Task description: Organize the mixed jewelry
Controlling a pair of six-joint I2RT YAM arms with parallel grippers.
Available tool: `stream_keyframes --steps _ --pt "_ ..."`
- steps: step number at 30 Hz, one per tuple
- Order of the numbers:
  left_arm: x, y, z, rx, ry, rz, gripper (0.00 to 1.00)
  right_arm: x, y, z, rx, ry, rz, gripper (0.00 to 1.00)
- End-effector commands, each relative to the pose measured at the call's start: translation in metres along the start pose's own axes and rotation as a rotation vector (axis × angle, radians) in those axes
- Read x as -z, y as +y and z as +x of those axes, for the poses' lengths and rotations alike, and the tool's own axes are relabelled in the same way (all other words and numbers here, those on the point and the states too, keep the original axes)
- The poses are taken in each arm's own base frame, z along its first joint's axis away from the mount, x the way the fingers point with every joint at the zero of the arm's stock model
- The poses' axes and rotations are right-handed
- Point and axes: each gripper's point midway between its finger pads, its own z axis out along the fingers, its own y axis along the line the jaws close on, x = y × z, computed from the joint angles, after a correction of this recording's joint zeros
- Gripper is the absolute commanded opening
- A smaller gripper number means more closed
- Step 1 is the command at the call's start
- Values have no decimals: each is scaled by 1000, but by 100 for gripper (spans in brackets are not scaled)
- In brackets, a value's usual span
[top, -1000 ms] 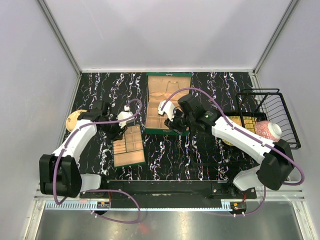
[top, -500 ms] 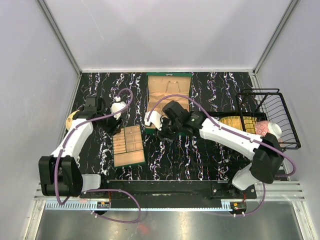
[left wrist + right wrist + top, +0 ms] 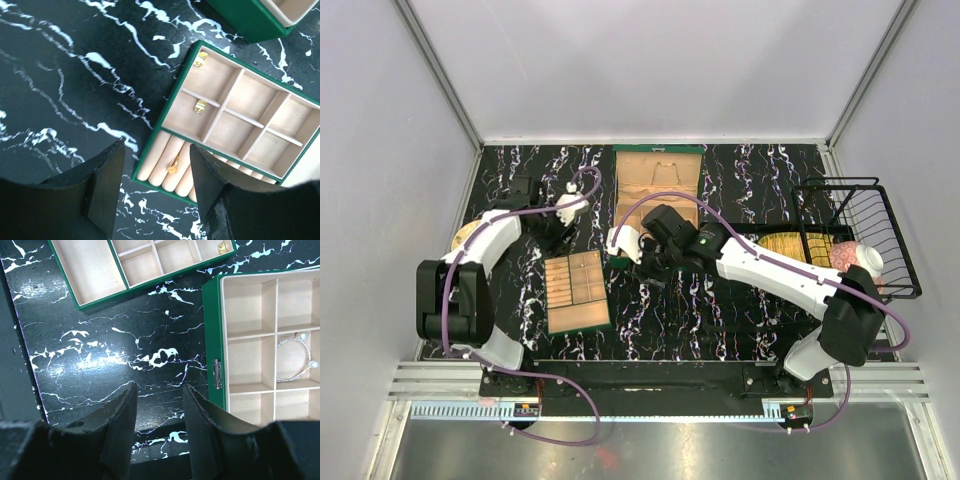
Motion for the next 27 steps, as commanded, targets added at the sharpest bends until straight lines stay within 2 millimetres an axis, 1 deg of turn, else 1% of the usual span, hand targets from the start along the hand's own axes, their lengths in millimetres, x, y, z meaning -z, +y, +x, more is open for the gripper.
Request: stream_keyframes --steps 1,3,7,14,18,27 --pt "-10 8 -15 -114 18 -20 57 3 -3 -8 19 -21 24 48" --pt "-17 9 -12 -118 35 -11 57 2 -2 -7 17 -20 21 47" --pt "-25 11 -16 -145 50 -10 57 1 -1 -3 18 -12 22 47" --pt "-38 11 -7 -185 108 -2 56 0 -1 0 19 -13 26 47" --pt "-43 9 -8 -200 113 9 56 -1 0 4 15 -11 28 46" --pt "-53 11 -8 -210 140 16 53 0 -1 8 15 -9 40 46"
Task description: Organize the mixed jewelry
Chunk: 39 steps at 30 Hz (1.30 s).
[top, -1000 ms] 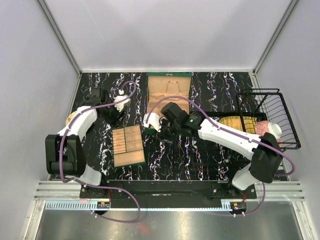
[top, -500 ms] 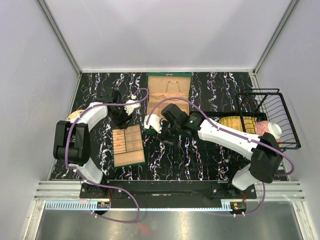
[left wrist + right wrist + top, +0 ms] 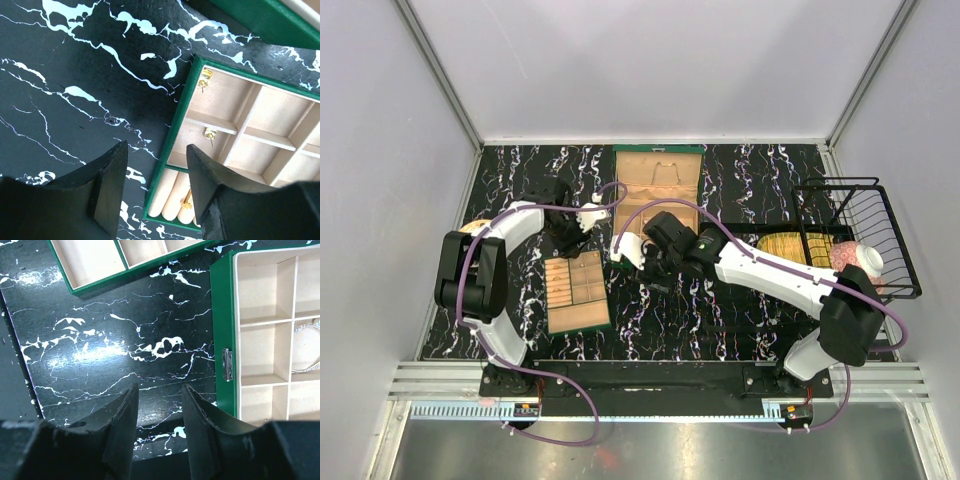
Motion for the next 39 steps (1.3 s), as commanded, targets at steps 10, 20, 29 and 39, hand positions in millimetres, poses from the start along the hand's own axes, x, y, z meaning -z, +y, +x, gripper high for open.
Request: stream_keyframes --steps 10,20,29,39 --pt "-8 14 -3 -55 26 -28 50 12 -6 -12 30 -51 57 45" --pt "-18 9 1 -47 36 -18 44 11 -8 -10 30 -45 69 45" --pt "-21 6 10 -3 69 -21 20 15 -10 -7 30 -42 90 45" --pt "-5 12 34 59 133 -95 3 17 -9 -4 28 -38 95 45"
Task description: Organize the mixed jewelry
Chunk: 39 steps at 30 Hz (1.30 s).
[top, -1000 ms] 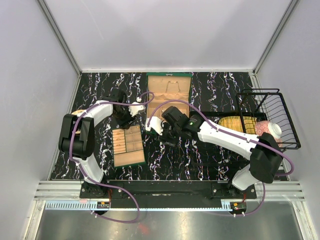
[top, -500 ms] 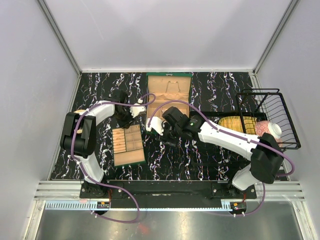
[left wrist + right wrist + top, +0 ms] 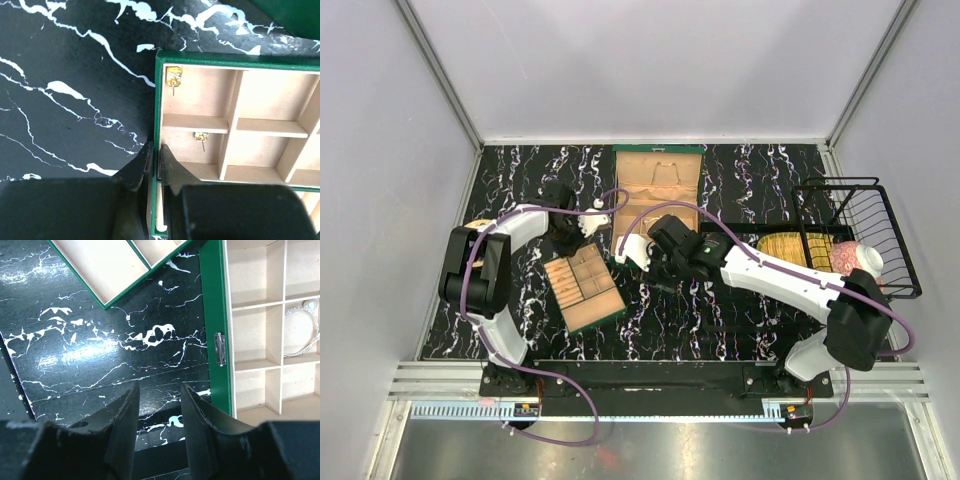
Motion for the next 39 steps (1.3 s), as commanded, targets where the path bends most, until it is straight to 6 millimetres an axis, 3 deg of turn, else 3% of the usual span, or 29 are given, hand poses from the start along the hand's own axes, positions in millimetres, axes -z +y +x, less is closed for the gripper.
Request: stream_keyframes --steps 1,6,13,27,33,39 --pt "13 14 25 76 66 -84 1 10 -5 -16 22 -63 38 45" --pt "24 11 40 112 82 -91 0 8 -2 -16 20 -64 21 45" --pt "30 -10 56 240 99 -89 0 5 3 -19 4 -70 -9 45" --pt "22 -50 49 595 47 -6 0 -5 10 -21 -92 -83 -38 45" --pt "29 -36 50 636 49 -109 0 -7 27 -18 -65 -97 -129 47" --pt "37 -28 43 690 42 -139 0 -16 26 -19 -91 -54 -149 47"
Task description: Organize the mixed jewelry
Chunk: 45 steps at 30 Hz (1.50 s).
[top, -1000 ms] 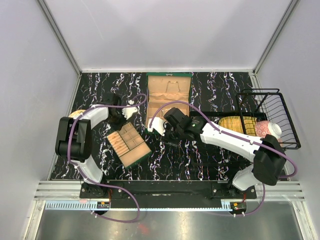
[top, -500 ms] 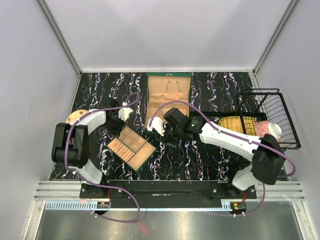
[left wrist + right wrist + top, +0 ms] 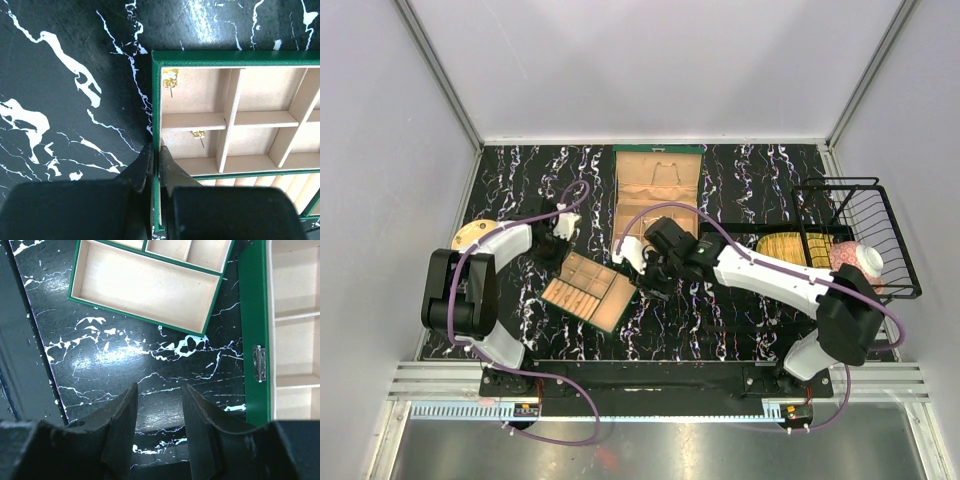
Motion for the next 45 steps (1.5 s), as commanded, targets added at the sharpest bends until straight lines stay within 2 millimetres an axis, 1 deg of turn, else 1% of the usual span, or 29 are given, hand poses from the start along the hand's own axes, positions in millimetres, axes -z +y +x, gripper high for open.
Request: stream_keyframes --steps 1,2,3,6,10,11,13,14,16,17,19,20,21,22,23,28,29,30,32,33,34,36,39,43,44,45 --pt "15 2 -12 79 -28 -38 0 -8 3 -15 -11 -14 -37 47" --pt "18 0 -16 81 -37 -26 0 -10 3 -15 -29 -10 -39 47" --pt "20 -2 -17 91 -38 -16 0 -15 3 -11 -43 7 -40 47" --pt "24 -8 -22 88 -46 12 0 -22 3 -10 -62 20 -45 47" --pt "30 -15 -25 103 -73 35 0 -25 1 -16 -80 6 -48 47" --pt "31 -17 -25 103 -78 45 0 -24 2 -21 -75 -4 -53 48" --pt "33 -19 -26 109 -87 47 0 -25 5 -25 -72 -9 -69 49" --pt "34 -19 -26 107 -90 46 0 -24 8 -33 -56 -20 -75 49" --pt "33 -20 -25 112 -86 54 0 -27 13 -33 -45 0 -90 49" --pt "34 -20 -26 114 -86 57 0 -26 14 -41 -31 -12 -91 50" --pt "31 -21 -26 116 -78 62 0 -32 25 -42 -17 8 -114 50" --pt "30 -22 -26 114 -73 61 0 -32 27 -48 -12 1 -119 50" --pt "28 -23 -25 114 -65 62 0 -36 32 -47 -5 13 -131 50" --pt "28 -23 -26 112 -64 60 0 -38 34 -47 -8 18 -134 50" --pt "27 -23 -25 110 -60 58 0 -39 36 -51 -9 12 -138 50" --pt "23 -24 -24 117 -47 57 0 -55 49 -46 -36 43 -176 50" --pt "23 -24 -25 114 -47 57 1 -57 53 -46 -41 47 -180 49" --pt "21 -25 -25 112 -41 60 6 -60 55 -44 -44 53 -182 50" --pt "20 -26 -25 112 -38 62 9 -63 59 -45 -45 46 -183 49" --pt "19 -25 -24 112 -35 62 11 -62 59 -45 -44 45 -176 50" --pt "19 -26 -24 112 -35 63 12 -63 60 -48 -41 32 -172 49" --pt "19 -26 -24 108 -33 63 13 -64 62 -48 -38 32 -168 50" --pt "19 -26 -24 106 -30 59 17 -65 66 -49 -42 29 -170 50" --pt "20 -25 -23 101 -31 51 27 -68 71 -49 -45 30 -161 50" --pt "21 -25 -24 96 -37 48 31 -69 73 -47 -45 34 -161 50" --pt "23 -24 -25 93 -44 46 33 -71 72 -46 -46 39 -152 50"
